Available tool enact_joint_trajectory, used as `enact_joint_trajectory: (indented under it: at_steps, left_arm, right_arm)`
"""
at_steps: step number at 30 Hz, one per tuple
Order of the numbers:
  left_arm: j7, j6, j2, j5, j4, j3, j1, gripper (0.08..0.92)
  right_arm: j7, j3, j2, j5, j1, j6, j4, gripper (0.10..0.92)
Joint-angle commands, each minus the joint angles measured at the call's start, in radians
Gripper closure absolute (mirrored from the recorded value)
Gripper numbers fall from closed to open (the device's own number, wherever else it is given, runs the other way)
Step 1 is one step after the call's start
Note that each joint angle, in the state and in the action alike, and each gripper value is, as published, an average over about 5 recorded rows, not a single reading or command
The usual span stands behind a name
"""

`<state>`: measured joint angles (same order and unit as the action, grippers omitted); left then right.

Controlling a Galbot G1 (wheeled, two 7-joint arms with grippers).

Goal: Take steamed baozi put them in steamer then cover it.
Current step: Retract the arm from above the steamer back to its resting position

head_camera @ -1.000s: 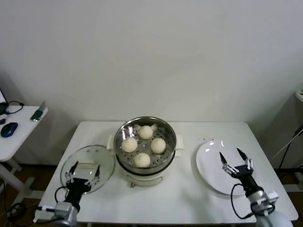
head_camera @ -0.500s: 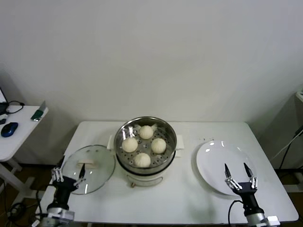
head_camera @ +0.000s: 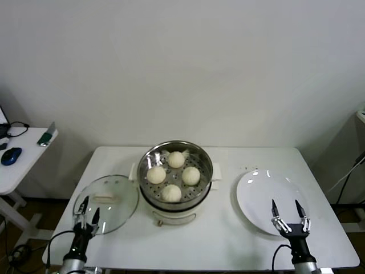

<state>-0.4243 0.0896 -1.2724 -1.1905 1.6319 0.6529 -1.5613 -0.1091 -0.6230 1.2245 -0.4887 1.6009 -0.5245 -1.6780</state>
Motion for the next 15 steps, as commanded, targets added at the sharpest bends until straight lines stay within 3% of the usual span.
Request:
enact_joint_trajectory:
  at_steps: [1,15]
  left_arm:
    - [-0.067,-0.001,-0.002,-0.173,-0.17,-0.009,0.098,0.177]
    - [0.003,-0.044,0.021,-0.128,-0.215,-0.031,0.219,0.177]
  right_arm:
    - [0.005,-0.002,0.012,-0.002,0.007,-0.019,0.012,0.203]
    - [0.006,-0.005,0.011,-0.022,0.032,-0.032,0.017,0.203]
